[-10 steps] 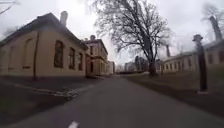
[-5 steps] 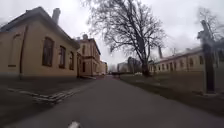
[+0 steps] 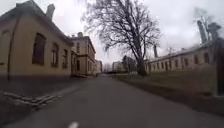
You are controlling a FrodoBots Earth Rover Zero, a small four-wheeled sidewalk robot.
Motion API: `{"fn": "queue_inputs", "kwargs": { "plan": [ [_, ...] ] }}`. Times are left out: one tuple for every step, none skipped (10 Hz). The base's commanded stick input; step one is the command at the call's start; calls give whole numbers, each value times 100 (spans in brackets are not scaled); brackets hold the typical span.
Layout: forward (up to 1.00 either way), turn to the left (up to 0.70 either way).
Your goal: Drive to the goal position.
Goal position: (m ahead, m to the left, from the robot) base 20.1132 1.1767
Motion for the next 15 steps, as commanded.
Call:
{"fn": "queue_inputs", "kwargs": {
  "plan": [
    [100, 1],
    [100, 1],
    [100, 1],
    [100, 1],
    [100, 1],
    [100, 1],
    [100, 1],
    [100, 1],
    [100, 20],
    [100, 40],
    [100, 35],
    [100, 1],
    [100, 1],
    [100, 1],
    [100, 1]
  ]
}}
